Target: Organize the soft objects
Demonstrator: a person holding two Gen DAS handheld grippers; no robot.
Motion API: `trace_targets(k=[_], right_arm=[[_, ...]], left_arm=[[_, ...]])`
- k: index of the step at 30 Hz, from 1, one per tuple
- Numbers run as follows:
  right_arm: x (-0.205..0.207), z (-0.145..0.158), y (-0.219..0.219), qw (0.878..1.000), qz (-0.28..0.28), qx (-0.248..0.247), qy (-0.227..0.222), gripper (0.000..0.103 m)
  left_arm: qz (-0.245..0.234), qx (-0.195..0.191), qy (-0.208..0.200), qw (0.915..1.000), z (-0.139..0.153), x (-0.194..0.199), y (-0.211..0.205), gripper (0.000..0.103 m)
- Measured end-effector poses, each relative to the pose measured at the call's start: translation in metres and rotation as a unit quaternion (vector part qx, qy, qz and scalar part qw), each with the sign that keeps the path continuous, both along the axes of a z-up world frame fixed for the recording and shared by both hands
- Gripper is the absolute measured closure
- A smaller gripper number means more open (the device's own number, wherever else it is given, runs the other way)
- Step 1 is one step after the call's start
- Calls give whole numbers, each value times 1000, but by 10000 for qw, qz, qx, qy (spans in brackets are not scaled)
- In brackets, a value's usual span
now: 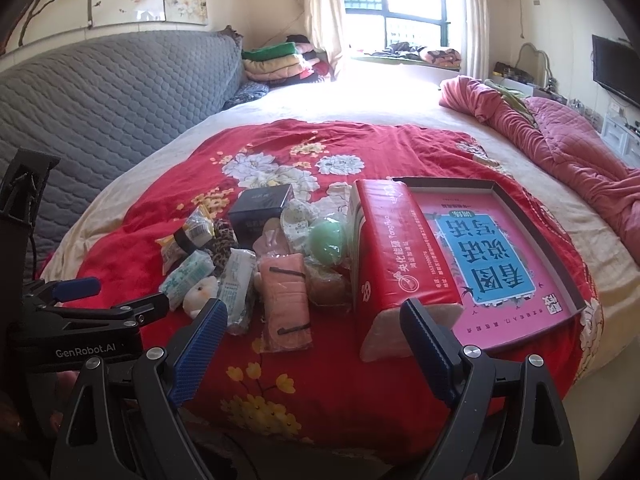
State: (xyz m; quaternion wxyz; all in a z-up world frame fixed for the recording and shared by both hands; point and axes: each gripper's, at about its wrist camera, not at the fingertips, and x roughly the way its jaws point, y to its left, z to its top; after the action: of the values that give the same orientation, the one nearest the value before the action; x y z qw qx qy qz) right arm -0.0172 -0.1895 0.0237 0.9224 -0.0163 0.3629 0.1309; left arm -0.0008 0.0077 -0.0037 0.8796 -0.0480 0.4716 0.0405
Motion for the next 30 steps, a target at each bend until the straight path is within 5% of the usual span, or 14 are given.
trace_targets(k=[20,30], right_arm=[[-1,1,4,10000,75,-20,-32,14],[2,-7,15,9997,247,-64,52,14]], left_arm=[[-3,-33,-8,10000,1,0,0,2],[275,-218,86,9993,-10,5,32,2]])
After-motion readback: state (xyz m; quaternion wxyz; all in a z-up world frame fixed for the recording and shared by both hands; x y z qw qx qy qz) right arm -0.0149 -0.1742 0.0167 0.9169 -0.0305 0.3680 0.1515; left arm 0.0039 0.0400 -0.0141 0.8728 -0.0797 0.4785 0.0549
